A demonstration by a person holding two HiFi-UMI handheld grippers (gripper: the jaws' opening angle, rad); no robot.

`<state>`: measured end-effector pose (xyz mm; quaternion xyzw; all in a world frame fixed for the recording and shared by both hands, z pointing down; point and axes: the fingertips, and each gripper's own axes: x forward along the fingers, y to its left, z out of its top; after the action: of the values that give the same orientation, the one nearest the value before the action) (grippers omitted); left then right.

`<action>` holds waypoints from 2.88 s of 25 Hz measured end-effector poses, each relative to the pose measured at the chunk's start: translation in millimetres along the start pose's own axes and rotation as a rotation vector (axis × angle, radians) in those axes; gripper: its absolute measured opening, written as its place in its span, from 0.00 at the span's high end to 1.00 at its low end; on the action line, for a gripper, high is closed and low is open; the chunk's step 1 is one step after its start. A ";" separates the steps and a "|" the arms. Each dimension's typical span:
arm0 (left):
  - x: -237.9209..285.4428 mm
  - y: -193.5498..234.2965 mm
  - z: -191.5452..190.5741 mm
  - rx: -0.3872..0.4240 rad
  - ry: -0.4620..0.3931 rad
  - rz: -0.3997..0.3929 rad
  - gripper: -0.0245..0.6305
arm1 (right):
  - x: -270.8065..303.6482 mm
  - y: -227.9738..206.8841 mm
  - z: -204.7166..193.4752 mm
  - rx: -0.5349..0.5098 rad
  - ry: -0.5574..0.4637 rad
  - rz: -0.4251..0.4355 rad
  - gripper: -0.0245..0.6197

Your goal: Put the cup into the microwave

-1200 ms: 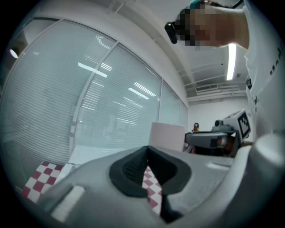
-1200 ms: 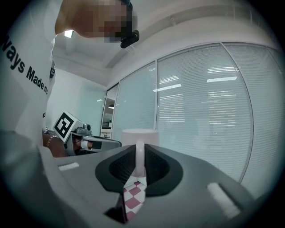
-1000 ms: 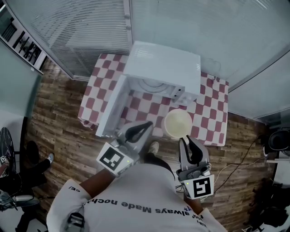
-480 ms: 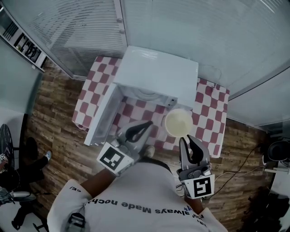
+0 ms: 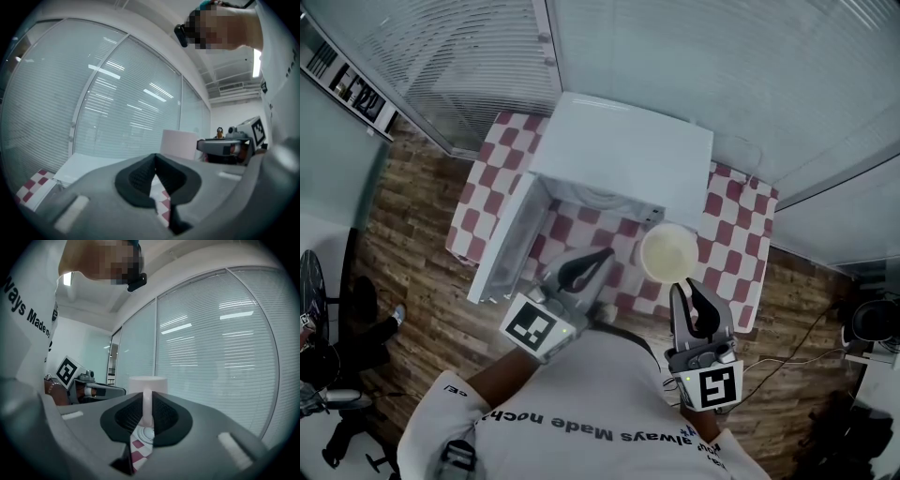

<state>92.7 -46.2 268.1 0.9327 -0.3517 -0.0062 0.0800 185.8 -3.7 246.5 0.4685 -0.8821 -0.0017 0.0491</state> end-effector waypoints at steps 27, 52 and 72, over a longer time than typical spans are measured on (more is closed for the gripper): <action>-8.3 95.3 40.2 0.008 -0.025 -0.061 0.96 | 93.6 22.7 35.4 -0.016 -0.032 -0.053 0.90; -15.9 118.8 -57.0 -0.103 0.103 -0.019 0.96 | 97.9 45.0 -61.9 0.044 0.104 -0.021 0.90; -9.7 139.0 -154.8 -0.175 0.176 0.042 0.96 | 110.7 51.6 -160.8 0.077 0.160 -0.028 0.90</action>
<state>4.8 -120.2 441.9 0.9116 -0.3607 0.0465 0.1916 95.8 -59.3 418.4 0.4809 -0.8682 0.0688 0.1014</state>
